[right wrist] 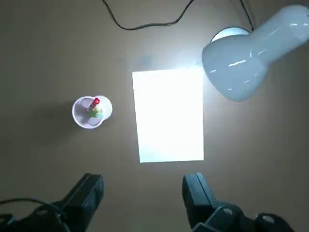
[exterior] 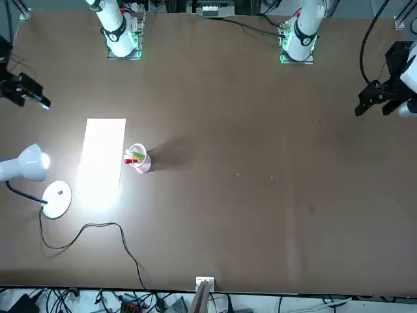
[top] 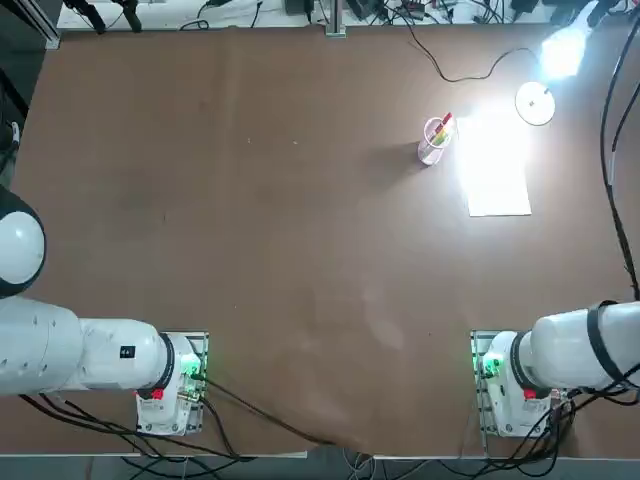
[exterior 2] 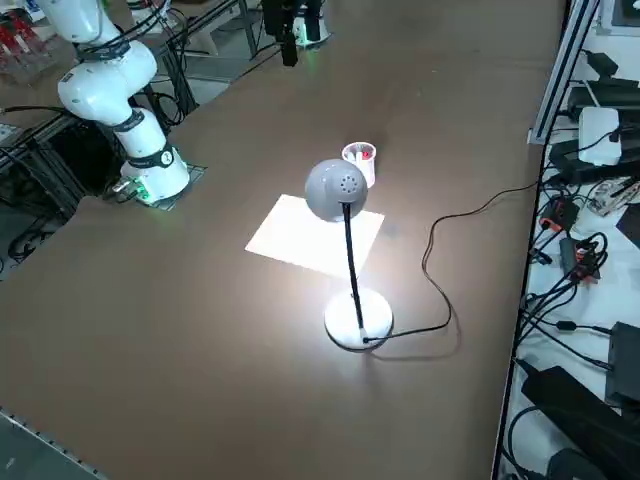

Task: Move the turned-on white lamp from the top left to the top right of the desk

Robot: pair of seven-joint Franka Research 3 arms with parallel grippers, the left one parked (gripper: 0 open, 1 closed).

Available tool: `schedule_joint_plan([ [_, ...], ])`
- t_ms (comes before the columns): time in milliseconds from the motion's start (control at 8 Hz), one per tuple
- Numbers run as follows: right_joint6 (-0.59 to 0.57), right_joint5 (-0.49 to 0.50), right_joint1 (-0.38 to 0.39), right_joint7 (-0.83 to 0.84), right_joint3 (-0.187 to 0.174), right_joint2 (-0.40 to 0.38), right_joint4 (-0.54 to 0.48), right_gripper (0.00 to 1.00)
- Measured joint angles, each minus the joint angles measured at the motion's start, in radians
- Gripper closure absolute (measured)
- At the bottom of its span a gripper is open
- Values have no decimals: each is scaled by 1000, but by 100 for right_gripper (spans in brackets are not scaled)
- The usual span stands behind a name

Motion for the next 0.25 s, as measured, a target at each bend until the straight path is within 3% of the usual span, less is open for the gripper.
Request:
schedule_joint_plan([
  [250, 0, 0, 7, 34, 25, -45, -41, 0],
])
